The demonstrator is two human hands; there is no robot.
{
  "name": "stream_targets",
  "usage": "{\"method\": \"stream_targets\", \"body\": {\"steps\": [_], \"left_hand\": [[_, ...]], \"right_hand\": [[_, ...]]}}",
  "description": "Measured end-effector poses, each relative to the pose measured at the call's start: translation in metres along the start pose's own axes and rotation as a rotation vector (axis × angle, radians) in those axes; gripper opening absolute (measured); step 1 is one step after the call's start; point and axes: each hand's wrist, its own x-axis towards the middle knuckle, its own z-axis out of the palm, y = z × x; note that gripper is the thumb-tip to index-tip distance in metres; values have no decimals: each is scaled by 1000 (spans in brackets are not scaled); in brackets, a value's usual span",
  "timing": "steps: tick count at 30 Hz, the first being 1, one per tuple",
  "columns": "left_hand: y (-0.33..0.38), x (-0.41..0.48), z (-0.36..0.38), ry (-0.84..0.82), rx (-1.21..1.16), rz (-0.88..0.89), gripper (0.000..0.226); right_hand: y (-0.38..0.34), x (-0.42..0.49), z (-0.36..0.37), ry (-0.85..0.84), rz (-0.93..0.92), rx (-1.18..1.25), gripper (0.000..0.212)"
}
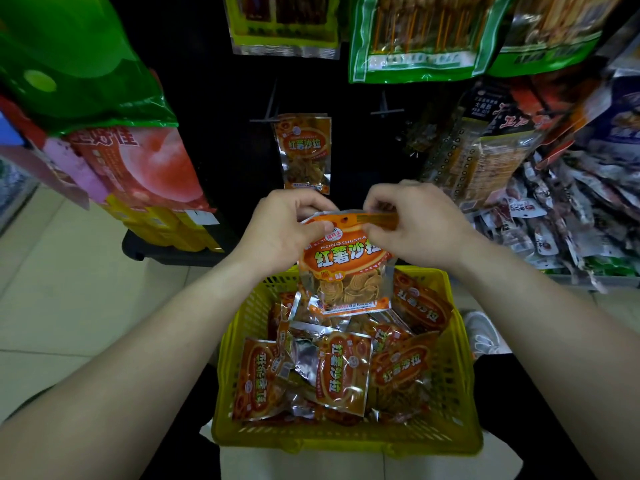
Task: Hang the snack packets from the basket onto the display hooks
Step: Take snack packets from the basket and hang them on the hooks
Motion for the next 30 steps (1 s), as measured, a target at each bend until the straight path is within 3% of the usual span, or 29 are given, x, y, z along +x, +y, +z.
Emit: {"method": "stream_targets", "body": {"steps": [5,8,17,21,25,30], "left_hand": [[-3,-2,8,-56,3,9,23],[-4,-2,8,-59,14,20,20],[-14,5,-7,-59,72,14,17],[-22,10,-15,-48,52,-20,13],[-36,14,-27,9,141,-44,31],[-60,15,-31,41,173,-142,28]], "right_hand": [[-3,2,11,-117,18,-100,17],[-4,5,11,-170,47,-85,8],[-2,11,9,-255,96,13,16],[-4,13,9,-187,84,-86,11],[-7,16,4,-54,86,-179,6],[-1,39,-6,81,159,-218,16]]}}
